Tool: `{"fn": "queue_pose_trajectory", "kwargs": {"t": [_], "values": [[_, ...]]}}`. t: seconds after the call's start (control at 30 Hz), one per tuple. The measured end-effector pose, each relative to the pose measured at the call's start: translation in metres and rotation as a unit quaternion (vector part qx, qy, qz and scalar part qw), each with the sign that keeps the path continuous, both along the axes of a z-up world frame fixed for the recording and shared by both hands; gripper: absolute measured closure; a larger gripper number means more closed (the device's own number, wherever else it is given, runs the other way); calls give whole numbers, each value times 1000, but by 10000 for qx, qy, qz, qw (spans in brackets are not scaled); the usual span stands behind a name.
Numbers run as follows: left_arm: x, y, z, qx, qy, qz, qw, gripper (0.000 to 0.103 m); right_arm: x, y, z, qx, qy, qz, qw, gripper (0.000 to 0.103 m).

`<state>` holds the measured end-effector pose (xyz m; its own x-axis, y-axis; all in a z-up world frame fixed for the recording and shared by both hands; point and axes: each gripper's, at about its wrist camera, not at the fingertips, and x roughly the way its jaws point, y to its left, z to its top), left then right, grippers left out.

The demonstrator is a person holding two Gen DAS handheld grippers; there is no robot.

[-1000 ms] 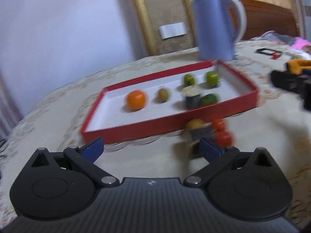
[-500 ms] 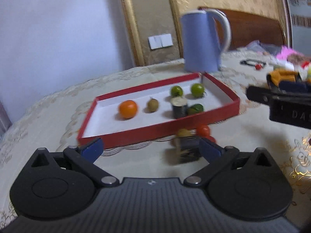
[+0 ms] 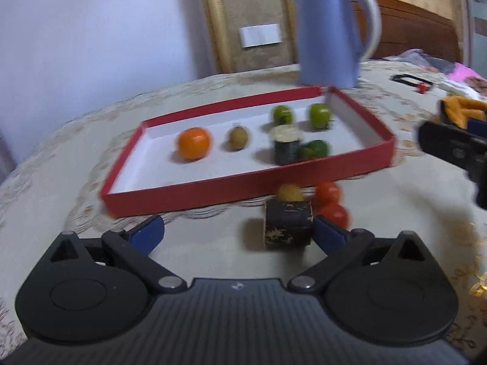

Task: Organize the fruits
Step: 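Move the open left gripper toward the second eggplant slice on the table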

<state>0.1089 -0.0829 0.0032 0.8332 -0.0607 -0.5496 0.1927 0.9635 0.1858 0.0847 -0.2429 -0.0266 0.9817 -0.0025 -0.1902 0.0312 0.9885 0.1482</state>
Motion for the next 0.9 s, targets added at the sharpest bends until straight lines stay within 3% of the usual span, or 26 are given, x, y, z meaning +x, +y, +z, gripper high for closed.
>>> {"fn": "queue_pose_trajectory", "kwargs": {"t": [0.2, 0.33, 0.53, 0.7, 0.9], "values": [[0, 59, 0, 161, -125, 915, 9956, 9, 2, 3, 0, 3, 77, 145, 9999, 16], [1, 89, 4, -281, 25, 565, 9980, 9, 7, 10, -1, 103, 270, 491, 9984, 15], [-9, 81, 4, -117, -240, 95, 9996, 7, 9, 31, -2, -259, 416, 396, 9980, 15], [-3, 74, 8, -160, -187, 339, 9991, 10, 11, 41, -3, -445, 556, 464, 9964, 15], [12, 72, 4, -250, -88, 485, 9985, 15, 15, 63, -8, -1152, 813, 428, 9891, 16]]}}
